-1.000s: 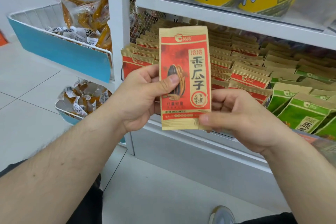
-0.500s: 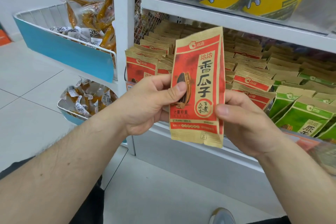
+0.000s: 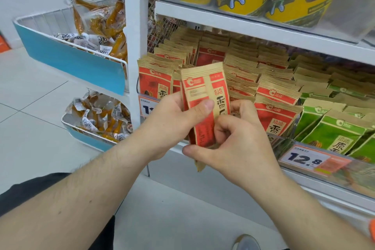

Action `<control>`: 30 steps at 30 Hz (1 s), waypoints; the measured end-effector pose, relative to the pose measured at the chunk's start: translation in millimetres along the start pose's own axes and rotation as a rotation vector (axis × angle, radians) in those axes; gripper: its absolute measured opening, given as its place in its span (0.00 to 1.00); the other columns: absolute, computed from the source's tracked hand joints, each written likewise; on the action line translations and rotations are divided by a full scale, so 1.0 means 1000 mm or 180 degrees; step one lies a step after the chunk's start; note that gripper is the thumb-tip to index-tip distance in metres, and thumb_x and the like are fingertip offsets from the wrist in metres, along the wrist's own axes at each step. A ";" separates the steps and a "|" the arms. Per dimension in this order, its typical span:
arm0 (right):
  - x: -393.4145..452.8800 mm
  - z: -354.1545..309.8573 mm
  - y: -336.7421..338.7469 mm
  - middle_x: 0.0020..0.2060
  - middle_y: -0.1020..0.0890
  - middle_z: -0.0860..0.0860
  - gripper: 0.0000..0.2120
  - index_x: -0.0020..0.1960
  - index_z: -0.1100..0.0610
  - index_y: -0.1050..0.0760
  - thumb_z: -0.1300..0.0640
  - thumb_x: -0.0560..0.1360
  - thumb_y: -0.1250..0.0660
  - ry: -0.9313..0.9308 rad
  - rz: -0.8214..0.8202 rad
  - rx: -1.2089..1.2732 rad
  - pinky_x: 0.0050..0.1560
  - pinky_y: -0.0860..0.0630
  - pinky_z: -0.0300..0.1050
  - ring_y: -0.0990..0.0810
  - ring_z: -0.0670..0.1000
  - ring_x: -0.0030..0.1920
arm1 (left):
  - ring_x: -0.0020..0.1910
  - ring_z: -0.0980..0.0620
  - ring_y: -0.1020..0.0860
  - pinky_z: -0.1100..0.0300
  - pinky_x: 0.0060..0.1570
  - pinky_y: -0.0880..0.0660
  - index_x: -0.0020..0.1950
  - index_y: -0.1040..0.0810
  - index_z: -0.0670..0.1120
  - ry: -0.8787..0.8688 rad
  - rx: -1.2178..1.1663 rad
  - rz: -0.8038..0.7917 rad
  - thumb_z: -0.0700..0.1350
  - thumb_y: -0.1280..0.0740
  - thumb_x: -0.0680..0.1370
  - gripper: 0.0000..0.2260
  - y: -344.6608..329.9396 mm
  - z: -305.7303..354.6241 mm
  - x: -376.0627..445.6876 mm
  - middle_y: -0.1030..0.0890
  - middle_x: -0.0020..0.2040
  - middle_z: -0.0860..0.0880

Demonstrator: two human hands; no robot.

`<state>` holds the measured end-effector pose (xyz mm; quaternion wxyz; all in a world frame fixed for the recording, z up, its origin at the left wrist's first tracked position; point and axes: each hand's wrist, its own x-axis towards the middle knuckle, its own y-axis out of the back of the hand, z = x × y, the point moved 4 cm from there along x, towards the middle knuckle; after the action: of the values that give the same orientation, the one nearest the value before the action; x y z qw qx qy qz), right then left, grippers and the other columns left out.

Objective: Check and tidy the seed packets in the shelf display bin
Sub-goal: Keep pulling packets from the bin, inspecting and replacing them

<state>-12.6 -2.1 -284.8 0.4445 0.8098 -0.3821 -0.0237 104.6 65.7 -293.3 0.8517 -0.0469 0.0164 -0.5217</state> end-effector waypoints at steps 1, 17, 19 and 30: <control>0.002 0.001 0.004 0.44 0.29 0.45 0.27 0.27 0.52 0.38 0.33 0.50 0.28 -0.0045 0.0056 0.0059 0.38 0.29 0.39 0.28 0.40 0.42 | 0.49 0.49 0.16 0.51 0.46 0.18 0.54 0.20 0.51 0.0004 -0.0004 0.0031 0.51 0.33 0.73 0.11 0.002 0.000 0.001 0.14 0.50 0.50; 0.016 0.021 0.029 0.19 0.25 0.48 0.10 0.40 0.62 0.21 0.59 0.78 0.34 -0.1040 0.0282 0.2398 0.26 0.29 0.43 0.23 0.49 0.23 | 0.43 0.46 0.17 0.51 0.38 0.18 0.55 0.20 0.41 0.0292 -0.0330 -0.0343 0.50 0.36 0.72 0.17 0.005 -0.002 0.001 0.15 0.46 0.42; 0.017 0.023 0.029 0.18 0.26 0.48 0.11 0.38 0.61 0.22 0.59 0.78 0.34 -0.1062 0.0425 0.2502 0.30 0.28 0.48 0.24 0.56 0.25 | 0.46 0.44 0.16 0.51 0.40 0.18 0.55 0.20 0.44 0.0343 -0.0134 -0.0504 0.48 0.33 0.70 0.16 0.004 -0.004 0.000 0.15 0.49 0.43; 0.015 0.022 0.016 0.39 0.14 0.61 0.21 0.46 0.67 0.19 0.48 0.66 0.31 -0.0924 -0.0820 0.2517 0.45 0.18 0.57 0.15 0.60 0.39 | 0.45 0.45 0.16 0.53 0.35 0.18 0.60 0.22 0.42 0.0272 -0.0778 -0.0289 0.43 0.29 0.73 0.16 0.013 0.003 0.003 0.17 0.55 0.39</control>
<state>-19.8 -32.6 -281.6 0.0355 0.9470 -0.3162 -0.0444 117.4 69.1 -291.0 0.8136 -0.1288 0.1141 -0.5553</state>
